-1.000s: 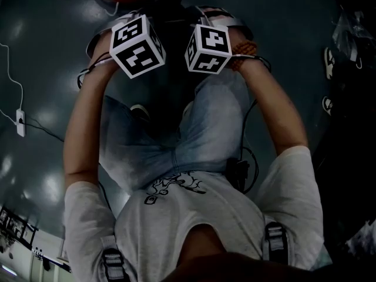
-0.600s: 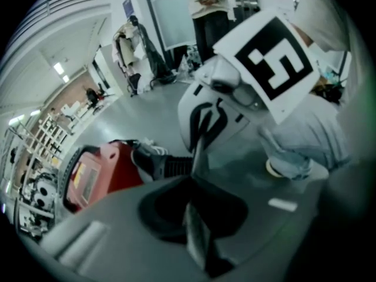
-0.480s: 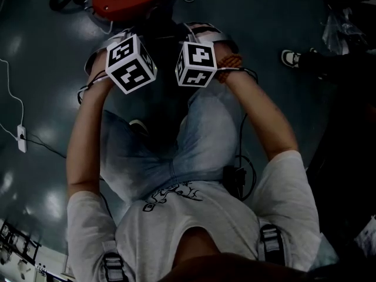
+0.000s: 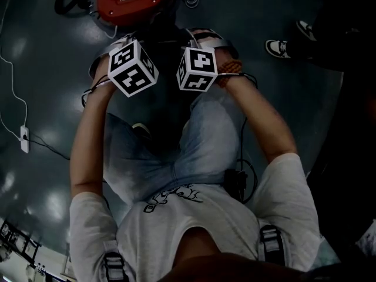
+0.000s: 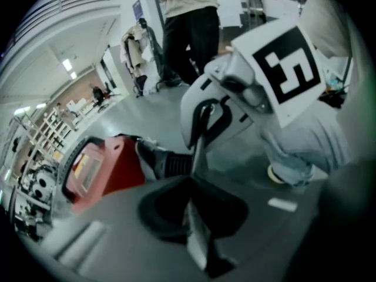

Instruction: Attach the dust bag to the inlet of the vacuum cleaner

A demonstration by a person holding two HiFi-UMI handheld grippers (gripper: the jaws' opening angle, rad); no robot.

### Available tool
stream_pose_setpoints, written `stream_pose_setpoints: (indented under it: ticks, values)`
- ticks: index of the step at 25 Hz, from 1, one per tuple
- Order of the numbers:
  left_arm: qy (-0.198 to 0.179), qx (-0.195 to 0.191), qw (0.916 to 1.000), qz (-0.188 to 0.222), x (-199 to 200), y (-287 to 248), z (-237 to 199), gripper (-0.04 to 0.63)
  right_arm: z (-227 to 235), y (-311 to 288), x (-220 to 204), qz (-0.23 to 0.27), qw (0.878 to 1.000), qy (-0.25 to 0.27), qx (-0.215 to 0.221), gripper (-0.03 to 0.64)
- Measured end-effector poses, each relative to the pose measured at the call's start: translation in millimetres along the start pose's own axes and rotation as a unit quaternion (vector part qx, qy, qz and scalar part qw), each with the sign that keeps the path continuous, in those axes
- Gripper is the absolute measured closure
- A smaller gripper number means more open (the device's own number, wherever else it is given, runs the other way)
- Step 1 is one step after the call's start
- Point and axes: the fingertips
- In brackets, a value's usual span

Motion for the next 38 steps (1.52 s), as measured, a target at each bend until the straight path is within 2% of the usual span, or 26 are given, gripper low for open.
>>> stream_pose_setpoints:
  ticks: [3,7,9,14,16,19,21,23,25,27,29,30,33,36,38]
  values:
    - [0.010,0.002,0.9999,0.005,0,1,-3,0.577,3,2,1,0.005,1.000,0.007,-0.010,0.577]
    - [-0.037,0.019,0.9991,-0.002,11,-2,-4,0.575,0,3,-7,0.054,0.997,-0.063,0.008,0.577]
    - [-0.045,0.019,0.9988,0.002,12,-2,-3,0.575,-1,4,-8,0.059,0.996,-0.073,0.009,0.577]
    - [0.010,0.019,0.9995,0.023,-1,4,-6,0.575,4,3,5,0.008,1.000,-0.001,-0.020,0.575]
    - [0.020,0.024,0.9991,0.028,-5,4,-7,0.577,5,2,7,0.002,1.000,0.007,-0.019,0.574]
    - [-0.010,0.039,0.9989,0.023,4,1,-9,0.575,5,3,0,0.046,0.997,-0.061,0.005,0.574]
    - [-0.039,0.044,0.9981,0.017,12,-2,-11,0.574,6,6,-6,0.087,0.987,-0.128,0.035,0.574]
    - [-0.048,0.043,0.9978,0.017,15,-4,-12,0.569,6,7,-8,0.107,0.979,-0.164,0.056,0.574]
    - [-0.025,0.042,0.9984,0.027,13,-5,-13,0.569,8,6,-6,0.083,0.986,-0.138,0.049,0.574]
    - [0.009,0.039,0.9985,0.036,5,-4,-13,0.571,11,5,-1,0.032,0.997,-0.068,0.020,0.572]
    - [0.029,0.038,0.9981,0.038,0,-3,-13,0.572,14,5,3,-0.003,1.000,-0.014,0.000,0.569]
    - [0.031,0.041,0.9980,0.038,-1,-3,-13,0.574,15,5,3,-0.006,1.000,-0.006,-0.002,0.569]
    - [0.013,0.053,0.9980,0.032,6,-5,-14,0.574,14,7,-2,0.035,0.998,-0.054,0.012,0.569]
    - [-0.023,0.061,0.9975,0.028,18,-9,-21,0.569,15,9,-10,0.083,0.987,-0.132,0.033,0.569]
    - [-0.028,0.062,0.9972,0.031,20,-9,-23,0.568,16,9,-10,0.090,0.984,-0.148,0.039,0.569]
Point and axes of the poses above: the fingertips, and each gripper's own axes: y backward along the fingers, z to its right, x out of its top, and after that the axes turned 15 degrees about x, right-handed
